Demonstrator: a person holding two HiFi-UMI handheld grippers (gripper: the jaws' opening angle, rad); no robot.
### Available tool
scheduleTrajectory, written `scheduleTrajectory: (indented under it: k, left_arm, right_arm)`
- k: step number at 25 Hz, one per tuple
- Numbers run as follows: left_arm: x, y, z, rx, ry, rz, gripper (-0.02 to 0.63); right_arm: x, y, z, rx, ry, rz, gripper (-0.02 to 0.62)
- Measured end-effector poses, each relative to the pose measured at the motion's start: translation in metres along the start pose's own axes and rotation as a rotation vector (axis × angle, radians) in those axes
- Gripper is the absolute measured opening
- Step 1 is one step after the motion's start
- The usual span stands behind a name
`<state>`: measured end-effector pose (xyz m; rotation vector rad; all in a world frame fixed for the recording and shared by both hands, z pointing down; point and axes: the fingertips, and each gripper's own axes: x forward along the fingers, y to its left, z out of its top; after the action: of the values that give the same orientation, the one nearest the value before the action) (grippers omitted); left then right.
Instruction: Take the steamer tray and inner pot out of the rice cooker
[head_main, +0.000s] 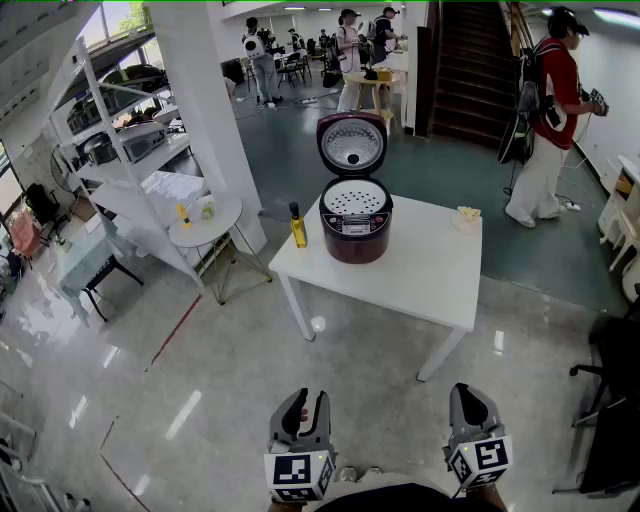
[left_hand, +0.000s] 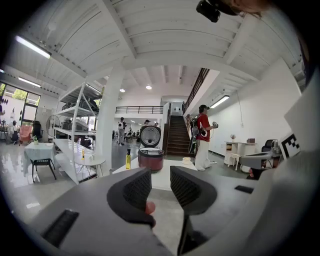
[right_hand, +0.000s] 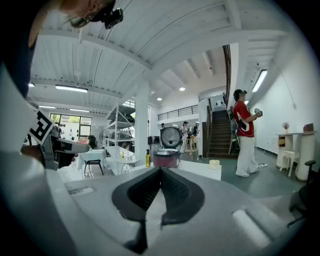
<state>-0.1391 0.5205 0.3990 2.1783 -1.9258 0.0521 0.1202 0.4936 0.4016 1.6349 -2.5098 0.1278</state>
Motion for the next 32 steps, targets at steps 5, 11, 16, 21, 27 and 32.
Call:
scheduleTrajectory:
  k: [5,11,16,21,27,32]
  left_arm:
    - [0.015,0.003,0.01,0.027,0.015,-0.007,0.117]
    - [0.032,0.006,0.011,0.044,0.025,0.004,0.117]
    - [0.046,0.002,0.014,0.073,0.01,-0.014,0.117]
    - [0.065,-0.001,0.019,0.058,-0.024,-0.022,0.151]
    - [0.089,-0.023,0.017,0.092,0.021,-0.085,0.543]
    - [0.097,-0.023,0.022,0.046,0.011,-0.094,0.555]
  right_arm:
    - [0.014,-0.003,0.004,0.011,0.007,0.0,0.003]
    - [0.029,-0.008,0.004,-0.004,0.011,-0.002,0.003]
    - [0.037,-0.019,0.012,0.033,-0.035,0.004,0.002]
    - [0.045,-0.031,0.02,0.073,-0.069,0.01,0.038]
    - [0.057,-0.041,0.017,0.086,-0.038,0.029,0.342]
    - [0.069,-0.048,0.017,0.062,-0.02,0.051,0.374]
